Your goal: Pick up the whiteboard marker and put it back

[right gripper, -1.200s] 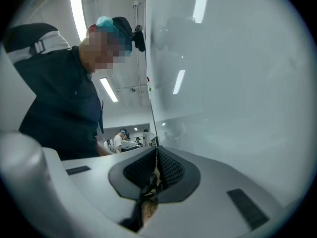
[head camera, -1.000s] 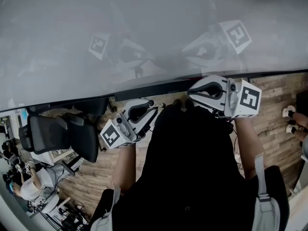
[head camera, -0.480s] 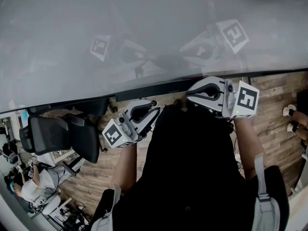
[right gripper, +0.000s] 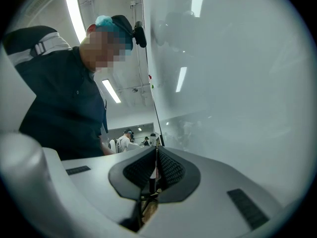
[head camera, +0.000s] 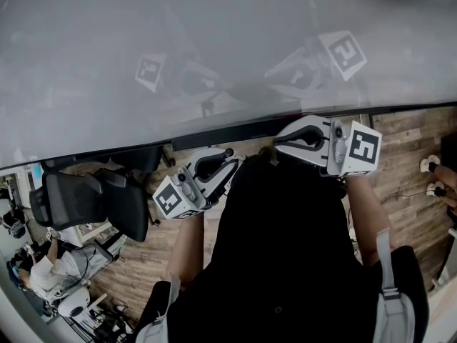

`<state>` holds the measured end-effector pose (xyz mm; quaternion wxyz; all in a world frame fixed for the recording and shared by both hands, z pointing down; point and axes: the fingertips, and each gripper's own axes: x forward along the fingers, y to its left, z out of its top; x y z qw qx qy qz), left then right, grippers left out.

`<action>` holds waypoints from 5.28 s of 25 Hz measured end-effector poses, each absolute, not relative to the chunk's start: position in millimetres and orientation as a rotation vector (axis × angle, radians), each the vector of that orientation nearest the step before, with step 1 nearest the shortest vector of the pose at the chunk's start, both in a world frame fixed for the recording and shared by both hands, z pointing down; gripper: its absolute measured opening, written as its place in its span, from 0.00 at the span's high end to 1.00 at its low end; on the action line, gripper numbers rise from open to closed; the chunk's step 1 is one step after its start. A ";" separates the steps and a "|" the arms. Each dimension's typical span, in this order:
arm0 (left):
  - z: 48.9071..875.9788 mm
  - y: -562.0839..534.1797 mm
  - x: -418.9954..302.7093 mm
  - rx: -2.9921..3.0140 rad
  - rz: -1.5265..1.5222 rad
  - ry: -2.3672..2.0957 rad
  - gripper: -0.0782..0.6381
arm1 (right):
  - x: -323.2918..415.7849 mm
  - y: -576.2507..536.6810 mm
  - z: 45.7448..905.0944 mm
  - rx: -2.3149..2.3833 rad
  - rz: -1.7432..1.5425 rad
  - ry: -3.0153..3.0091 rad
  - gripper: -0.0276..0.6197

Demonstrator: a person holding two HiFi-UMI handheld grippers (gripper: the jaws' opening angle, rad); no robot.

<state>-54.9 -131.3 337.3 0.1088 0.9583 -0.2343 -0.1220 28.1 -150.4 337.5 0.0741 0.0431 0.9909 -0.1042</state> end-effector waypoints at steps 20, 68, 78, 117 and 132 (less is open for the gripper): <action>328.0 -142.7 -54.2 2.854 -0.308 -0.722 0.79 | 25.2 -152.8 341.4 0.050 -0.273 3.019 0.93; 502.9 -163.3 -73.8 2.886 1.233 -0.786 0.79 | 8.6 -171.3 440.7 -0.448 0.132 3.566 0.93; 542.7 -166.0 -96.1 2.764 1.546 -0.726 0.79 | 8.4 -175.9 443.5 -0.475 0.097 3.565 0.93; 581.7 -169.1 -113.6 2.495 1.893 -0.619 0.79 | 10.0 -167.2 450.1 -0.429 0.024 3.565 0.93; 545.6 -172.3 -99.5 2.542 1.718 -0.732 0.76 | 11.7 -171.2 449.8 -0.441 0.027 3.544 0.93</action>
